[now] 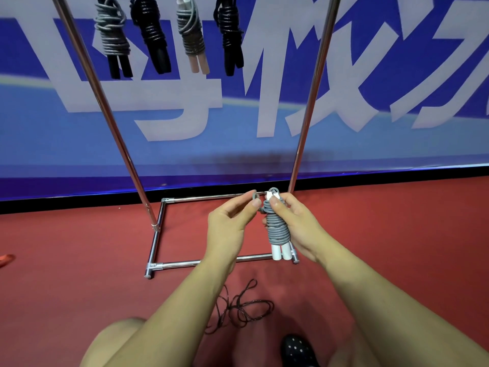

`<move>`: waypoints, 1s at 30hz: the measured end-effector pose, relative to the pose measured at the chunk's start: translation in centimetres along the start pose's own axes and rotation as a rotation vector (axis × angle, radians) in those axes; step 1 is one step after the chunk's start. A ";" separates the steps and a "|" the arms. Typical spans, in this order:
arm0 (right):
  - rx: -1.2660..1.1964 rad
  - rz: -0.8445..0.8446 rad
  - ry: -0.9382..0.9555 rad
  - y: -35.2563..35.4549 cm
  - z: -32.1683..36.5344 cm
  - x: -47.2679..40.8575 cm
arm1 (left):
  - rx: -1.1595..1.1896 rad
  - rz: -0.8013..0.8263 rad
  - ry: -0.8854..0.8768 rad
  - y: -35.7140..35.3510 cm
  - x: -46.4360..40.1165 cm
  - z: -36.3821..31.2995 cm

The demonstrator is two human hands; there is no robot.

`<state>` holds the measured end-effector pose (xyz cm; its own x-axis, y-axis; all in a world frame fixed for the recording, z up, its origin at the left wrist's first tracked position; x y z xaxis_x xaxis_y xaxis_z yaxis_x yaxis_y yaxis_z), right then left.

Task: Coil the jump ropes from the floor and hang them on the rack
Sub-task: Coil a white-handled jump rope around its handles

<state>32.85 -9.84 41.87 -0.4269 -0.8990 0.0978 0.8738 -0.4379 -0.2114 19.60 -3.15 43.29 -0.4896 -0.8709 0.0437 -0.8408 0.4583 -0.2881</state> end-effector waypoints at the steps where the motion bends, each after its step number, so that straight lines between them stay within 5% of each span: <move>1: 0.000 0.004 0.006 -0.2 0.1 0.1 | -0.010 0.023 -0.011 -0.2 0.1 -0.2; 6: -0.006 -0.015 0.040 -0.1 0.6 0.2 | -0.106 0.116 -0.078 -1.3 0.7 -1.2; 12: -0.078 0.142 -0.060 -1.2 0.8 1.1 | 0.042 -0.003 -0.033 0.7 -0.7 -1.5; 21: -0.318 0.221 -0.132 -2.9 1.9 2.2 | 0.113 0.367 0.153 -1.3 -0.1 -2.0; 30: -0.279 0.226 -0.159 -2.6 1.5 2.2 | 0.081 0.373 0.242 -0.9 0.6 -2.3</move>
<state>29.99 -10.69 44.06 -0.1703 -0.9717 0.1635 0.8354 -0.2304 -0.4991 19.57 -3.68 45.82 -0.8035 -0.5780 0.1422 -0.5809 0.7091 -0.3996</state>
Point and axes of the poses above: each hand's wrist, its own x-axis away from the middle knuckle, its own y-axis out of the back of the hand, z = x × y, the point moved 7 cm from there along -x, towards the middle knuckle, and after that the axes turned 2 degrees about -x, right-handed, at the moved point
